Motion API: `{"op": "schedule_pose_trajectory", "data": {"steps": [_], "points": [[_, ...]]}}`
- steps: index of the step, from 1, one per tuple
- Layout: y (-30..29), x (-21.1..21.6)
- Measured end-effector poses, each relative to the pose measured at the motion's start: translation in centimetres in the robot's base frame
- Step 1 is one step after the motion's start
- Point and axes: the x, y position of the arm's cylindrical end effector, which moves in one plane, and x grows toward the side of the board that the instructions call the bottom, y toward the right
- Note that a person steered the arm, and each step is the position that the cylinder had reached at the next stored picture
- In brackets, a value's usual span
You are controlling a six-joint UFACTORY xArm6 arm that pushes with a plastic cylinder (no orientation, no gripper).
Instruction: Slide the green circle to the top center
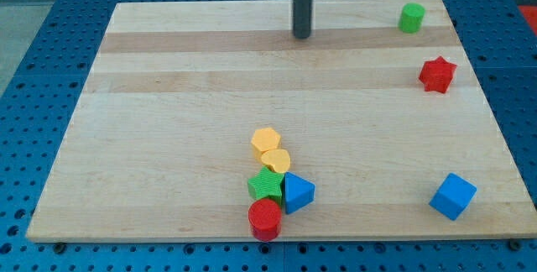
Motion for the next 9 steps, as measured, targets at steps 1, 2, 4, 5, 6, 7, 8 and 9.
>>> {"op": "schedule_pose_trajectory", "data": {"steps": [1,2,4,5,6,7,8,9], "points": [[6.8,-3.9],[14.0,-5.1],[28.4,-3.7],[28.2,-3.6],[27.1,-3.6],[22.6,-3.6],[21.7,-3.6],[21.6,-3.4]]}}
